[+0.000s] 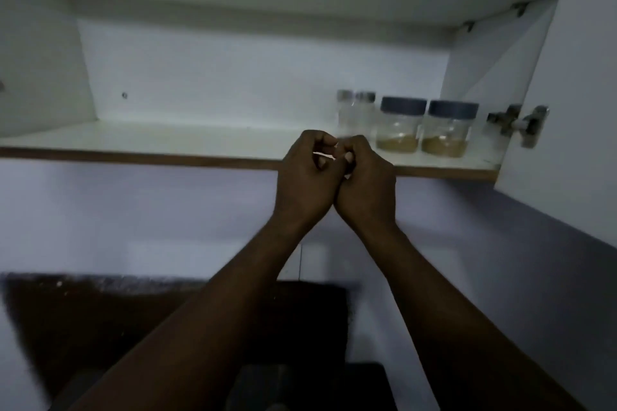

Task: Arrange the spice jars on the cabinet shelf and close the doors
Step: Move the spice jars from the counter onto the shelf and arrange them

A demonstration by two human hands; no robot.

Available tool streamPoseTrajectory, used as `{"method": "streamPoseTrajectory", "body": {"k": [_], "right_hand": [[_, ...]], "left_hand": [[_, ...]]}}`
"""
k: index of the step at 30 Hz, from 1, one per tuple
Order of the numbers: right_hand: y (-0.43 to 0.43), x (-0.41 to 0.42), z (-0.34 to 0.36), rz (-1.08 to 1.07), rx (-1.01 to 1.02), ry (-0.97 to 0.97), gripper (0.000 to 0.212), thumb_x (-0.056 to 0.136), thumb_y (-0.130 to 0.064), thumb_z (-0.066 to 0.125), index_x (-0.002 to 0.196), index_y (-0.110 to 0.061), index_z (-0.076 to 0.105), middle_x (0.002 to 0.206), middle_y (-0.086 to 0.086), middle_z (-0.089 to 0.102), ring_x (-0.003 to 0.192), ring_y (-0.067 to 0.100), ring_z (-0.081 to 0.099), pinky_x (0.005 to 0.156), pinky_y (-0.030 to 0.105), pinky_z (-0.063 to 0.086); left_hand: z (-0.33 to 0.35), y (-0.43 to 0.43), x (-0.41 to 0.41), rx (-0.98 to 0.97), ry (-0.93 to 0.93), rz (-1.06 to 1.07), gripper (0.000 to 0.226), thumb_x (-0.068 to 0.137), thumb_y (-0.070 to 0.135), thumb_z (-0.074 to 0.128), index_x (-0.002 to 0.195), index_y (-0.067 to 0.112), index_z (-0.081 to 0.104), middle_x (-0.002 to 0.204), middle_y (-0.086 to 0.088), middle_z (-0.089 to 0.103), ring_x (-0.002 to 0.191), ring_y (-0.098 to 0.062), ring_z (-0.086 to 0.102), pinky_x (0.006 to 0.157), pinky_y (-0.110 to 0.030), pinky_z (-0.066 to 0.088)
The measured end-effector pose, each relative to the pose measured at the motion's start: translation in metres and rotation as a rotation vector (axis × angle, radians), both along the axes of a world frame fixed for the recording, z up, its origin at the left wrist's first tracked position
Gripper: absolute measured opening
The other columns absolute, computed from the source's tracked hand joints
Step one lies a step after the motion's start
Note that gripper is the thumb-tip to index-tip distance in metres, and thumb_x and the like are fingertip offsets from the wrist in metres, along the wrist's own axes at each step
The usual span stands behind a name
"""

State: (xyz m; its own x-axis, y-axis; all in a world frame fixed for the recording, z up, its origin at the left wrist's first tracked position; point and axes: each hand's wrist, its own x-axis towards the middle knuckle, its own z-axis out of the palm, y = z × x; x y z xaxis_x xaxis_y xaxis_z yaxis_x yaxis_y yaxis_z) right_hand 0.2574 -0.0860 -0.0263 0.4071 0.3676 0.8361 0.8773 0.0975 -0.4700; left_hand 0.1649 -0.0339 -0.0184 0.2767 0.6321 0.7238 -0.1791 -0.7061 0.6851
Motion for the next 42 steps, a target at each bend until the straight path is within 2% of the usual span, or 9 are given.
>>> {"method": "streamPoseTrajectory", "body": {"k": [5,12,16,20,24,28,31,36,42], "right_hand": [[-0.021,-0.068,-0.112,0.099,-0.215,0.083,0.014,0.084,-0.022,0.066,0.092,-0.027,0.056,0.078,-0.011,0.066,0.071,0.011,0.064,0.061,0.036,0.054],[-0.049,-0.152,-0.274,0.381,-0.719,0.192,0.029,0.083,-0.019,0.071,0.111,-0.024,0.064,0.105,-0.004,0.073,0.096,0.018,0.07,0.076,0.036,0.057],[-0.061,-0.191,-0.334,0.415,-0.909,0.215,0.033,0.084,-0.019,0.073,0.114,-0.024,0.06,0.103,-0.007,0.07,0.086,0.009,0.064,0.062,0.008,0.041],[-0.072,-0.218,-0.367,0.419,-1.042,0.235,0.03,0.084,-0.021,0.068,0.11,-0.025,0.055,0.107,-0.002,0.066,0.088,0.017,0.066,0.069,0.037,0.056],[-0.08,-0.229,-0.393,0.39,-1.195,0.214,0.036,0.085,-0.028,0.071,0.114,-0.028,0.05,0.105,0.001,0.069,0.091,0.025,0.069,0.066,0.035,0.052],[-0.087,-0.236,-0.421,0.37,-1.376,0.235,0.075,0.084,-0.037,0.078,0.147,-0.032,0.038,0.141,0.003,0.058,0.122,0.03,0.063,0.095,0.048,0.055],[-0.093,-0.24,-0.435,0.377,-1.471,0.335,0.091,0.079,-0.038,0.085,0.153,-0.027,0.033,0.15,0.004,0.052,0.136,0.027,0.053,0.109,0.049,0.048],[-0.099,-0.249,-0.447,0.428,-1.439,0.46,0.107,0.081,-0.025,0.085,0.162,-0.022,0.015,0.156,0.008,0.047,0.141,0.028,0.048,0.115,0.047,0.042],[-0.107,-0.249,-0.451,0.432,-1.374,0.461,0.101,0.083,-0.021,0.082,0.162,-0.024,0.019,0.154,0.006,0.049,0.14,0.027,0.05,0.113,0.047,0.044]], "left_hand": [[-0.104,-0.019,-0.082,-0.032,0.143,0.017,0.016,0.088,0.024,0.073,0.102,0.023,0.065,0.096,0.012,0.07,0.089,-0.006,0.069,0.071,-0.019,0.054],[-0.279,-0.034,-0.191,-0.297,0.525,0.155,0.015,0.084,0.034,0.076,0.095,0.031,0.065,0.09,0.015,0.069,0.082,0.001,0.066,0.07,-0.029,0.056],[-0.342,-0.052,-0.233,-0.397,0.729,0.223,0.019,0.087,0.039,0.071,0.101,0.028,0.064,0.1,0.01,0.064,0.084,-0.007,0.064,0.075,-0.04,0.057],[-0.38,-0.067,-0.26,-0.453,0.802,0.232,0.026,0.089,0.041,0.068,0.11,0.026,0.062,0.104,0.012,0.057,0.09,-0.01,0.061,0.075,-0.03,0.051],[-0.411,-0.073,-0.271,-0.573,0.914,0.217,0.044,0.086,0.036,0.073,0.124,0.019,0.059,0.121,-0.004,0.056,0.105,-0.024,0.061,0.077,-0.027,0.041],[-0.444,-0.079,-0.282,-0.668,1.168,0.206,0.076,0.083,0.048,0.072,0.147,0.02,0.043,0.146,-0.013,0.043,0.127,-0.035,0.051,0.1,-0.04,0.046],[-0.46,-0.082,-0.291,-0.747,1.259,0.144,0.091,0.082,0.05,0.074,0.156,0.021,0.029,0.156,-0.014,0.035,0.137,-0.036,0.044,0.108,-0.043,0.041],[-0.475,-0.084,-0.297,-0.723,1.237,0.033,0.095,0.089,0.034,0.072,0.162,0.016,0.014,0.159,-0.015,0.036,0.135,-0.031,0.05,0.109,-0.039,0.041],[-0.479,-0.086,-0.301,-0.566,1.208,0.097,0.093,0.081,0.034,0.079,0.157,0.018,0.028,0.152,-0.013,0.043,0.128,-0.032,0.054,0.101,-0.038,0.045]]}}
